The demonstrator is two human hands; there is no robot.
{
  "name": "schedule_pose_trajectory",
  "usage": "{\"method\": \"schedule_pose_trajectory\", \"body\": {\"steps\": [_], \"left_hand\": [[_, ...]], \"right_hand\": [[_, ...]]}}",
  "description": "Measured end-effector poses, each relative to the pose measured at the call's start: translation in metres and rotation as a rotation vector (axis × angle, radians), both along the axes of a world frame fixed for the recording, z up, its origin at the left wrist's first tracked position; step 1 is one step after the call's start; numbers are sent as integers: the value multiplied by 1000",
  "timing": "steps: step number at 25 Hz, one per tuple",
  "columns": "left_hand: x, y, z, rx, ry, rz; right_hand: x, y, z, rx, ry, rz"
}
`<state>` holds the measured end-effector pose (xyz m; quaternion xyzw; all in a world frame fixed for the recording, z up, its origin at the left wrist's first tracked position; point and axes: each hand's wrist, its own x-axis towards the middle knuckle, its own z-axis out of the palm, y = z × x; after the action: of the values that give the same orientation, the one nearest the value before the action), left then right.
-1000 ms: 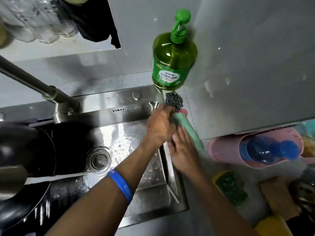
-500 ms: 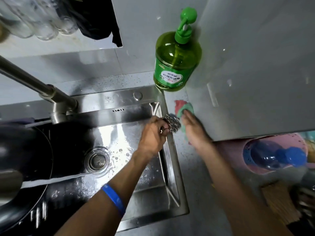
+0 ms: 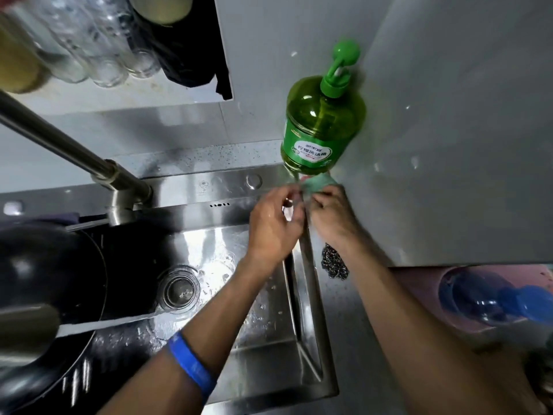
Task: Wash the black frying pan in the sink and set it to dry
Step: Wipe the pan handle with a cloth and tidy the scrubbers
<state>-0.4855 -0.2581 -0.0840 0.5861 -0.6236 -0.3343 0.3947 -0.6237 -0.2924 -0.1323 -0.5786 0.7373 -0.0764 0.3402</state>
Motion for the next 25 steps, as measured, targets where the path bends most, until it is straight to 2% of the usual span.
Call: {"method": "schedule_pose_trajectory", "body": {"steps": [2,4,7,9,12,14,17,20,22,24,25], "left_hand": [[3,-50,48,-61,12,107],[-5,-103,86,-61,-9,-1],[-26,-148,105,105,174,-171],[-29,-151,101,137,301,-162],[-5,-144,115,52,405,-105],[22,-141,138,-11,397,-114],[52,-137,163,-75,307,-181],[63,-138,164,-93,338,-156],[64,-141,163,-96,392,-151],[59,-143,158,-91,431,-188],[53,-144,153,-78,452,-207]], "right_hand": [[1,-2,1,55,-7,61],[0,3,3,57,-66,-3],[10,17,-1,-23,101,7],[14,18,0,59,87,93],[4,0,1,106,-13,109],[3,-29,-3,81,-96,-28],[36,-64,-17,68,30,-43],[86,-61,-26,-52,12,286],[90,-49,-31,-150,-22,504],[75,-46,-33,-195,-9,379],[71,-42,-30,-180,65,281]]}}
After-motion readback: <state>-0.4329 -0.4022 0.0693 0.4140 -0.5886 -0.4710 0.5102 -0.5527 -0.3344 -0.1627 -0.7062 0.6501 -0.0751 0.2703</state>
